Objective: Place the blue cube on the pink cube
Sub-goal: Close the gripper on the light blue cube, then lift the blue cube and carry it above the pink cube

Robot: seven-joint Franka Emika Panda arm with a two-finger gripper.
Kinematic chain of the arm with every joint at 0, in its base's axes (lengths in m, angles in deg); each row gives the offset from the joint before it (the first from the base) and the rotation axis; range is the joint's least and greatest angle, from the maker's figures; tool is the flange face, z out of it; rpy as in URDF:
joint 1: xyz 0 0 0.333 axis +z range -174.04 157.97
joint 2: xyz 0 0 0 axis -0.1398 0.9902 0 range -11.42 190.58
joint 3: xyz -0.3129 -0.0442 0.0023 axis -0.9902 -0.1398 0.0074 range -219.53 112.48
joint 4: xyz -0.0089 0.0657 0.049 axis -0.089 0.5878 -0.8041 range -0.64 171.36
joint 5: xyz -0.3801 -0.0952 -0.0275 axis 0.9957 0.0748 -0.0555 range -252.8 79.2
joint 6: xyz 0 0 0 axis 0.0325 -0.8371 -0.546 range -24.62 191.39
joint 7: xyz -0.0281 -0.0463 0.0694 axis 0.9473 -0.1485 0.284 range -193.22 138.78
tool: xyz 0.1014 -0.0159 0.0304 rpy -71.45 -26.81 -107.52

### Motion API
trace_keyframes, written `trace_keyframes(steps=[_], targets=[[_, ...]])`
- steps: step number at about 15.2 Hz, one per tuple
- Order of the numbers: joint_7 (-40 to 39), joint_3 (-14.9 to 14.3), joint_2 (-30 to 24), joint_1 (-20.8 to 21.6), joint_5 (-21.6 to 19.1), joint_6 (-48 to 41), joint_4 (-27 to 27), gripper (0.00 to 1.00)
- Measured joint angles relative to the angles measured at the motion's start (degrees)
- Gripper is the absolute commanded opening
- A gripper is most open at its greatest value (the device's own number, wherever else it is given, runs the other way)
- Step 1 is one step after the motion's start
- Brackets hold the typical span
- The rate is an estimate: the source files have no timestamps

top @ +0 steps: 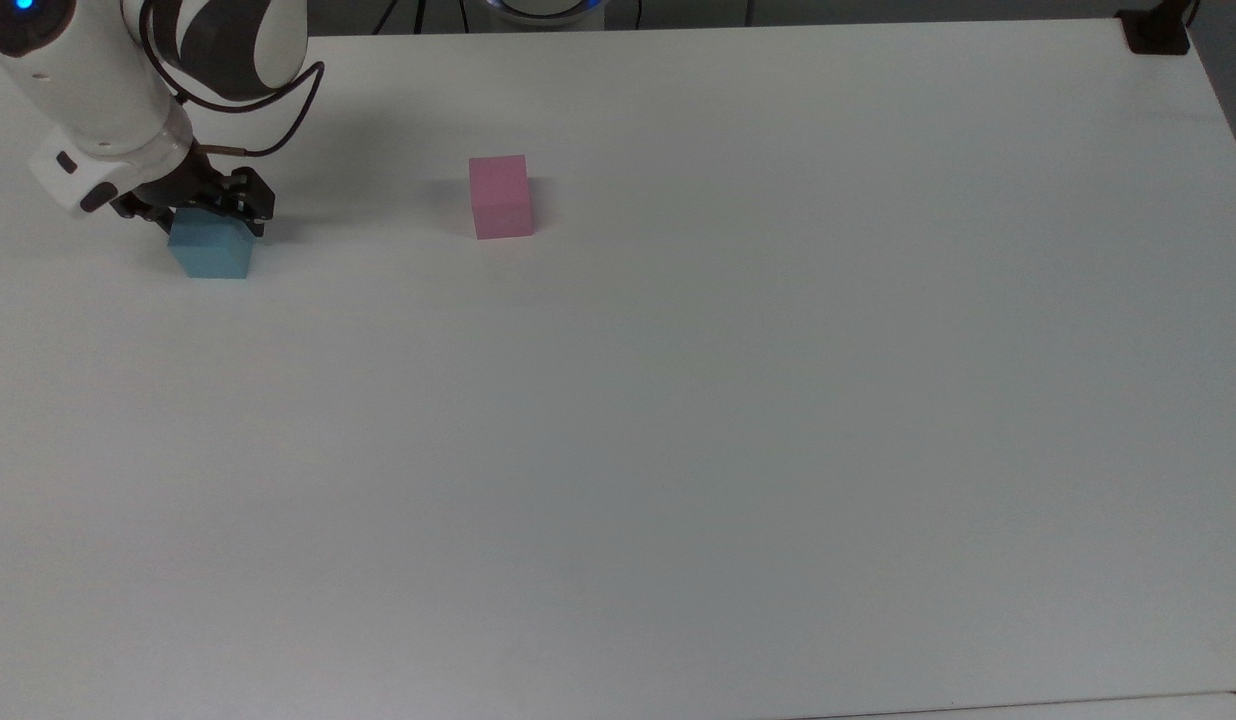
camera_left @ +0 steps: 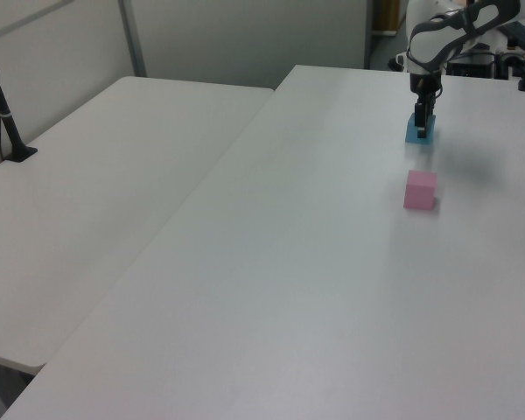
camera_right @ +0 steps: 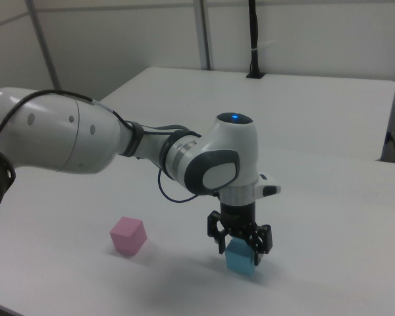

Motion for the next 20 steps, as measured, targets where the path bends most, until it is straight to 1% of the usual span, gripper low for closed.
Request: trace_keyframes(steps=[1, 3, 6, 7, 8, 11, 13, 14, 17, 20], targets=[[0.4, 0.2, 0.0, 0.0, 0.0, 0.0, -0.1, 0.57], [1.9, 0.9, -0.7, 0.0, 0.0, -0.9, -0.7, 0.57], [3.3, 3.3, -3.6, 0.0, 0.0, -8.5, -2.7, 0.57], [3.4, 4.3, -5.4, 0.0, 0.0, -11.5, -3.4, 0.57], [3.5, 6.0, -8.3, 0.0, 0.0, -15.6, -3.8, 0.57], [4.0, 10.0, -15.2, 0.8, -0.1, -25.0, -3.7, 0.57], [6.1, 11.8, -18.6, 2.9, -0.3, -29.6, -3.2, 0.58], [7.8, 12.2, -20.2, 4.4, -0.6, -31.0, -2.6, 0.59], [13.1, 12.6, -24.9, 9.3, -2.5, -32.5, 1.7, 0.59], [17.9, 12.6, -27.4, 12.8, -3.1, -31.8, 6.5, 0.59]])
